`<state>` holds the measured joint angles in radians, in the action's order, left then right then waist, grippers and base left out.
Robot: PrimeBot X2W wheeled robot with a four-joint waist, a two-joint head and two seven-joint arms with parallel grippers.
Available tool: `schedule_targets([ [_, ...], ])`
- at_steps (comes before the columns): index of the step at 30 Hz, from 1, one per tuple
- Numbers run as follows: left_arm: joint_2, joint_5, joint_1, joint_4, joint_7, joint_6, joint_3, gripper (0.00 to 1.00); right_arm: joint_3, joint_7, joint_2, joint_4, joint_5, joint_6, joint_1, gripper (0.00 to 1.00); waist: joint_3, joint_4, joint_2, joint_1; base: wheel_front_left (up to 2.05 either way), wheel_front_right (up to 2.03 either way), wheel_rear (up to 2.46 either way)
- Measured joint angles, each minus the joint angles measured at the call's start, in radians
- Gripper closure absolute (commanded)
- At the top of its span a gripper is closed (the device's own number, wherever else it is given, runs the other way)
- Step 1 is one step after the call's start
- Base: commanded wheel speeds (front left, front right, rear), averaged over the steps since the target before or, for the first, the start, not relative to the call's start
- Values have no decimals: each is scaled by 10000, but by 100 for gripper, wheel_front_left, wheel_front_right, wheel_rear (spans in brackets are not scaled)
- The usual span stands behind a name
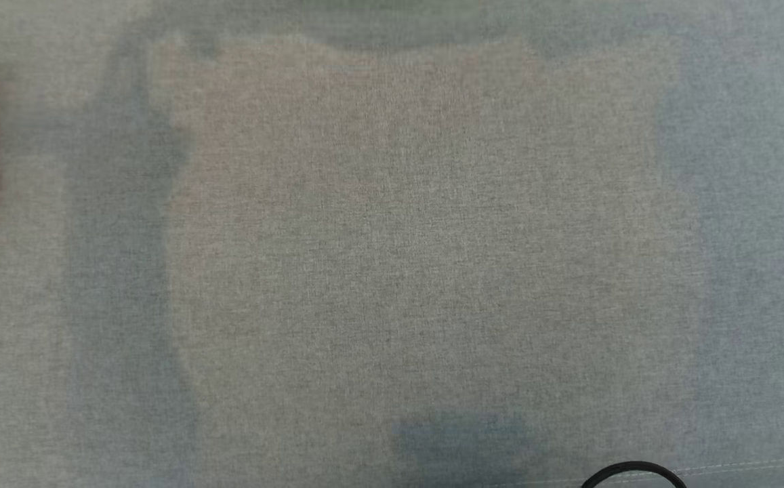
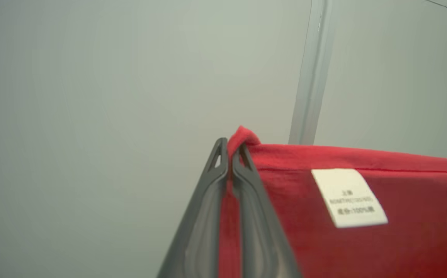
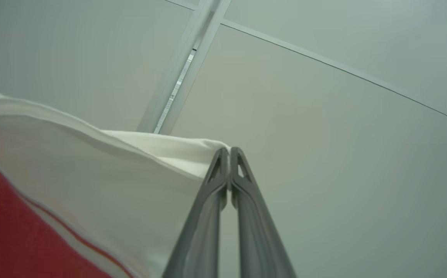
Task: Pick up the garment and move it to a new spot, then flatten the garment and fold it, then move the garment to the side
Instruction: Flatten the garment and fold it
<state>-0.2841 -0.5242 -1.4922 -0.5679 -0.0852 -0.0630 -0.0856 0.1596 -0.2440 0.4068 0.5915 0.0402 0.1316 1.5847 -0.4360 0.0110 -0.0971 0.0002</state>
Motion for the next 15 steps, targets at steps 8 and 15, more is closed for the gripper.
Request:
schedule_targets([
  [8, 362, -1030, 140, -2460, 905, -612, -65, 100, -115, -174, -123, 832, -21, 2, -921, 100, -1132, -120, 1, 2, 0, 0, 0],
  [15, 1095, -3954, 4247, -3152, -96, -662, -263, 100, 178, -176, 148, 2, 1287, 2, -5296, 100, -960, -321, -1, -2, 0, 0, 0],
])
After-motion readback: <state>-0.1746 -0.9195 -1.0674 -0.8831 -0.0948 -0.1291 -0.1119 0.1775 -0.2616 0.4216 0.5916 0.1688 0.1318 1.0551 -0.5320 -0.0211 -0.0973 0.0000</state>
